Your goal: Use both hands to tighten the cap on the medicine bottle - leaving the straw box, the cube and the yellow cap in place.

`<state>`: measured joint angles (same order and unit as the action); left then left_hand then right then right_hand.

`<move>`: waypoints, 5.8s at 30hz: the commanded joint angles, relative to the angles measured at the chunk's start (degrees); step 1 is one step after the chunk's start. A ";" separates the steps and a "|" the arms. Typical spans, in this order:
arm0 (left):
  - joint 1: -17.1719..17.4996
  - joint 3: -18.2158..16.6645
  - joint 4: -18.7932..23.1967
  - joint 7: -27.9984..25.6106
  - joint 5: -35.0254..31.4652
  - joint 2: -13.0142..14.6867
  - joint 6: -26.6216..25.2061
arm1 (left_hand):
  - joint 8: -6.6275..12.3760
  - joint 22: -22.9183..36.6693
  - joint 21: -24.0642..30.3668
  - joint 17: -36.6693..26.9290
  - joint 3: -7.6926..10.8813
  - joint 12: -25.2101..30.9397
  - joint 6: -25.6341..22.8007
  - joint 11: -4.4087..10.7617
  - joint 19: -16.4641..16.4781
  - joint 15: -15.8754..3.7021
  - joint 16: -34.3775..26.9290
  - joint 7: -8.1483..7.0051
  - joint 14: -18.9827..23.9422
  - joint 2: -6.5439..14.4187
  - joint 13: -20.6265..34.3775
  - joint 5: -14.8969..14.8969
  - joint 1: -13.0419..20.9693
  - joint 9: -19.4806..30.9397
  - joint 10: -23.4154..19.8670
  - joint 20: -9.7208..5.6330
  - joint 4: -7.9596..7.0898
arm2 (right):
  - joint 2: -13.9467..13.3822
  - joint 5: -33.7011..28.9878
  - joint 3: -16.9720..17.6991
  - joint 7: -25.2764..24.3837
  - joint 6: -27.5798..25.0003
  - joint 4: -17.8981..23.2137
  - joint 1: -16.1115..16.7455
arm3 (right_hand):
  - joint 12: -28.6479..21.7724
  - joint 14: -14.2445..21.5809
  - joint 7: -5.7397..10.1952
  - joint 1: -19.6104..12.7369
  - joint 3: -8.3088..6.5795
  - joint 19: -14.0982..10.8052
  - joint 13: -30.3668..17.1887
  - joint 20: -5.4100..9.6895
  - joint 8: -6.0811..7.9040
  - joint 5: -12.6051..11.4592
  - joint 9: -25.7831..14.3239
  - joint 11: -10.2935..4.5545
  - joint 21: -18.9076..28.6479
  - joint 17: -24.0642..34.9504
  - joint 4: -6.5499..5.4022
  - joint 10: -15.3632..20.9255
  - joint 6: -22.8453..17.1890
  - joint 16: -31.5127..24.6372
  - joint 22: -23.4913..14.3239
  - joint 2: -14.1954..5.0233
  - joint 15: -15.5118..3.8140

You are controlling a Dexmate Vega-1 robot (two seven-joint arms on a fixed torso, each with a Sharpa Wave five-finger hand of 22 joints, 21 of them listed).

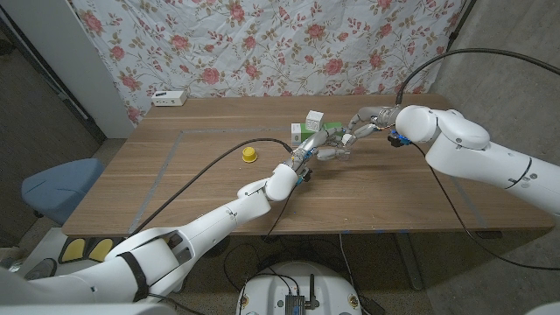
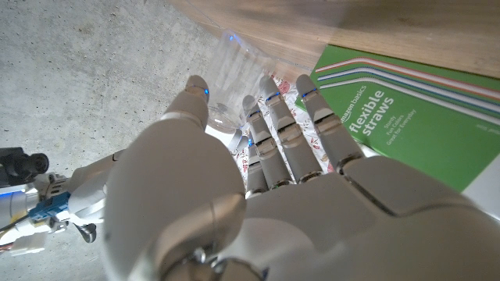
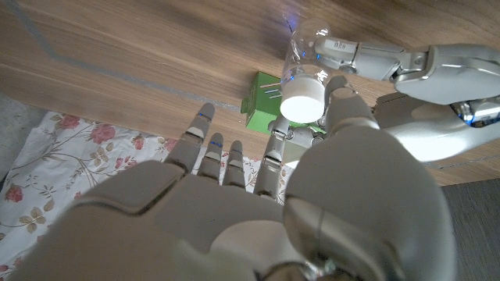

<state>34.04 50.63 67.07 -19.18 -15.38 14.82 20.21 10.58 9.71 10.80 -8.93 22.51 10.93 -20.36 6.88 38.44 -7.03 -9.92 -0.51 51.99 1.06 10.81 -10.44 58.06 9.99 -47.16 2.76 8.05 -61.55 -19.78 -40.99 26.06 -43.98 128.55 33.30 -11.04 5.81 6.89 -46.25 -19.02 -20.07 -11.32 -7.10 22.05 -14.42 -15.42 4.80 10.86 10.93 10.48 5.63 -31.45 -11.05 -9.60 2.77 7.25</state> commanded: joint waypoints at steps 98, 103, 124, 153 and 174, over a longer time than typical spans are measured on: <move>-1.31 0.58 -2.51 -0.02 0.15 -1.06 0.69 | 0.29 0.13 0.24 -0.29 1.91 0.26 -1.11 1.10 -0.80 -4.21 -0.05 -1.31 0.51 -0.46 0.21 -0.35 -1.06 0.33 -2.16 -0.36 0.16 | 2.19 0.19 -0.01 -4.03 -1.95 -2.74 0.90 | -1.55 4.41 -0.05 0.79 0.31 -4.31 -0.19 1.64 6.26 2.93 -0.21 -0.60 0.79 0.49 -2.55 6.90 -14.14 -1.75 -0.21 0.62 -2.66; -1.31 0.56 -2.54 -0.11 0.15 -1.03 0.71 | 0.27 0.13 0.24 -0.30 2.01 0.24 -1.10 1.25 -0.83 -4.17 -0.08 -1.29 0.60 -0.41 0.21 -0.36 -1.11 0.33 -2.10 -0.33 0.13 | 2.70 -0.14 -0.32 -4.41 -2.33 -2.88 0.79 | -1.65 4.98 -0.17 1.53 0.64 -4.83 -0.18 1.72 6.72 3.03 -0.14 -0.73 0.86 0.51 -2.74 7.59 -15.32 -1.88 -0.20 0.85 -2.99; -1.46 0.57 -2.93 -0.15 0.41 -1.25 0.73 | 0.26 0.13 0.27 -0.29 2.31 0.19 -1.18 1.29 -0.82 -4.17 -0.05 -1.40 0.63 -0.54 0.21 -0.34 -1.22 0.33 -1.98 -0.28 0.18 | 5.00 -3.22 -3.40 -5.67 -7.26 -3.17 -0.46 | -2.17 7.33 -0.86 4.09 1.50 -5.99 -0.14 1.53 8.24 3.21 0.23 -0.83 0.79 0.59 -3.59 10.82 -19.54 -2.44 -0.22 0.53 -4.18; -1.01 0.62 -2.25 -0.18 0.34 -1.19 0.68 | 0.35 0.14 0.27 -0.30 2.69 0.21 -1.62 1.39 -0.87 -4.13 -0.06 -1.41 0.76 -0.67 0.22 -0.32 -1.48 0.34 -1.94 -0.26 0.16 | 5.95 -5.98 -5.31 -9.58 -11.06 -2.07 0.10 | -2.80 11.29 -1.44 5.95 2.03 -8.43 -0.02 2.05 11.46 2.95 1.57 -3.71 0.83 0.52 -3.52 16.74 -29.81 -3.12 -0.25 -0.61 -6.43; -1.09 0.70 -2.80 -0.57 0.43 -1.70 0.61 | 0.31 0.14 0.26 -0.30 2.97 0.19 -1.79 1.31 -0.93 -4.11 -0.05 -1.50 0.80 -0.74 0.22 -0.31 -1.64 0.35 -1.82 -0.32 0.16 | 6.29 -6.61 -6.32 -10.37 -11.89 -2.89 -0.34 | -2.47 12.86 -2.42 9.67 3.18 -9.10 0.05 2.96 12.01 3.43 3.47 -5.36 0.57 0.64 -4.54 19.65 -35.52 -3.11 -0.30 -0.95 -7.02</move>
<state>33.00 51.23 64.70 -19.43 -14.99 13.40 20.90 10.58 9.71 10.80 -8.98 24.96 10.76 -21.69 6.86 37.74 -7.25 -9.94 -1.83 52.23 -0.25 10.80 -10.32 56.44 10.28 -47.74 2.66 8.13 -55.27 -26.30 -47.02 16.20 -55.52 125.85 32.99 -13.58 17.92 -0.08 -38.06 -16.38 -28.81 -11.19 -4.10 33.96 -11.25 -12.04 -0.62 11.45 11.33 6.21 24.81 -61.55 -13.87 -9.76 1.15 0.31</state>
